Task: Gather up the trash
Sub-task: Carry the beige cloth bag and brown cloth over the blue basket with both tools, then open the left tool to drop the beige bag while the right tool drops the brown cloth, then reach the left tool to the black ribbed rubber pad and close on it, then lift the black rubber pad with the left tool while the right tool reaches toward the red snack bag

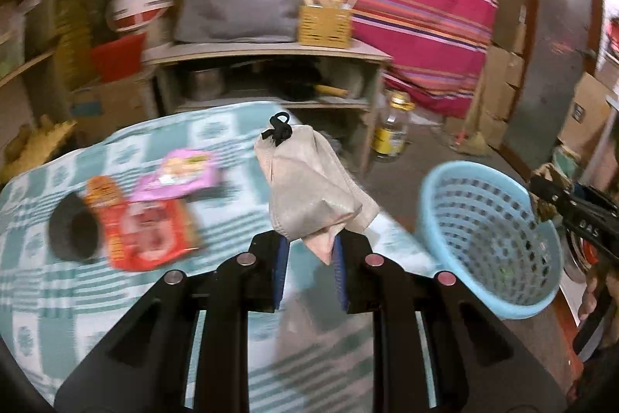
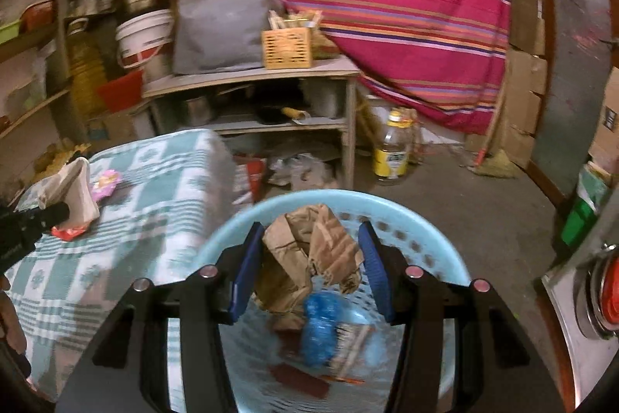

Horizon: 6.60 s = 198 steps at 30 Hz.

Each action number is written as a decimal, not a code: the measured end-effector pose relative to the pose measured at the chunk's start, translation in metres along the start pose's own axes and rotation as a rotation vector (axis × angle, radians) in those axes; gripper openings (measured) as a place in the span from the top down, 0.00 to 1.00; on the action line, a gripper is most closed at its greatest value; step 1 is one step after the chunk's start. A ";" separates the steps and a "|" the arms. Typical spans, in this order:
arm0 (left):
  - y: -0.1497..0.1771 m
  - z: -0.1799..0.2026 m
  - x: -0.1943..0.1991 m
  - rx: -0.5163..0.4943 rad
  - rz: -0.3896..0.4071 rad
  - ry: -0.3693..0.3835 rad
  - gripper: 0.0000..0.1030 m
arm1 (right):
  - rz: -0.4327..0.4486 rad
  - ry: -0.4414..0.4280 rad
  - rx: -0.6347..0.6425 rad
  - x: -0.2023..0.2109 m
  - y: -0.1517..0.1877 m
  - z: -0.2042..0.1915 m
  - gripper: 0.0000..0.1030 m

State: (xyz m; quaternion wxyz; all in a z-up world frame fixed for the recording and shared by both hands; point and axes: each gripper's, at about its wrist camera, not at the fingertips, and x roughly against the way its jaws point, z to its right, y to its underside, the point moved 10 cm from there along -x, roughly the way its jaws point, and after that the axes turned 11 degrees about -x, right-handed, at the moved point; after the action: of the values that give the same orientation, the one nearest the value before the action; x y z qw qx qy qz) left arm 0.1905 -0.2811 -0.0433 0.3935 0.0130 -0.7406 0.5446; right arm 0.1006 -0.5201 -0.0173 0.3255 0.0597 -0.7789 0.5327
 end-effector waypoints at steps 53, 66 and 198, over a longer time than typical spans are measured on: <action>0.039 -0.157 0.052 0.144 0.023 -0.304 0.05 | -0.036 -0.028 0.131 -0.022 0.027 -0.126 0.17; 0.101 -0.257 0.064 0.230 -0.070 -0.400 0.05 | -0.105 -0.111 0.243 -0.038 0.069 -0.228 0.17; 0.133 -0.350 0.090 0.312 -0.110 -0.407 0.30 | -0.333 -0.300 0.470 -0.074 0.138 -0.346 0.98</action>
State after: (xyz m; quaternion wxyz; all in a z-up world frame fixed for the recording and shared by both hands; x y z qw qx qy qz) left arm 0.2679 0.0952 -0.0616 0.2588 0.2230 -0.7097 0.6161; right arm 0.2511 -0.1799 -0.0924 0.2670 0.3379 -0.6534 0.6226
